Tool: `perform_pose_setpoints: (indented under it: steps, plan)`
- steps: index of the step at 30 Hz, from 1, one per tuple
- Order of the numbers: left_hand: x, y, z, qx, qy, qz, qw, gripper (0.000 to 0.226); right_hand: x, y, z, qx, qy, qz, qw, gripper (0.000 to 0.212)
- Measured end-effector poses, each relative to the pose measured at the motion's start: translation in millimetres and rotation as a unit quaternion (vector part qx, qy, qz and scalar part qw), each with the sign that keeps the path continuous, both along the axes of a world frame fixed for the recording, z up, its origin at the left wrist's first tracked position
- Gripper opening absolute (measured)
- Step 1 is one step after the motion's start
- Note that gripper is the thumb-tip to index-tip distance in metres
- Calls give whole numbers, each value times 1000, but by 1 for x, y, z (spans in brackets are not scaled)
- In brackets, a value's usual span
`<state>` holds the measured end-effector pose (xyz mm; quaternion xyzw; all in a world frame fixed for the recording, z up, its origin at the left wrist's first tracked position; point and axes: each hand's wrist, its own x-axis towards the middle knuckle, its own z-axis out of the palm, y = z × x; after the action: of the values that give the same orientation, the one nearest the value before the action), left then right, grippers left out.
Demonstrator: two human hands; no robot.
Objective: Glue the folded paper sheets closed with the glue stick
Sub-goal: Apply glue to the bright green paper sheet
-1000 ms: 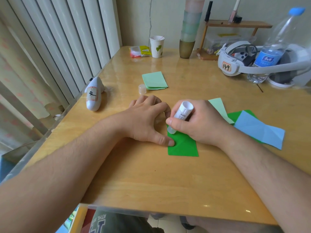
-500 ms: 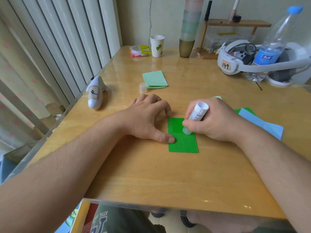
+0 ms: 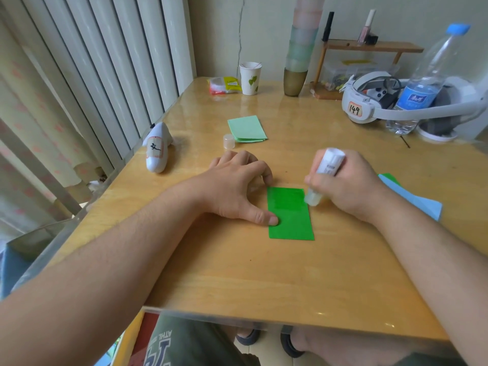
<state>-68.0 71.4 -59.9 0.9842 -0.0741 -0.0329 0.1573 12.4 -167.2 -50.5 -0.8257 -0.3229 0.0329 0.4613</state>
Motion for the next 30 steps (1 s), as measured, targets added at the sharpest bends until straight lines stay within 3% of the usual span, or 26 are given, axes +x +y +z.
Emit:
perform_pose_setpoints:
  steps: [2, 5, 12, 30]
  plan:
    - [0, 0, 1, 1, 0, -1, 1000, 84, 3, 0, 1, 83, 19, -9, 996, 22]
    - [0, 1, 1, 3, 0, 0, 1000, 84, -3, 6, 1, 105, 14, 1, 994, 22]
    - [0, -1, -2, 16, -1, 4, 1000, 84, -23, 29, -8, -11, -35, 42, 998, 20]
    - [-1, -1, -2, 17, -6, 0, 1000, 81, -25, 22, 7, -109, -24, 79, 991, 18]
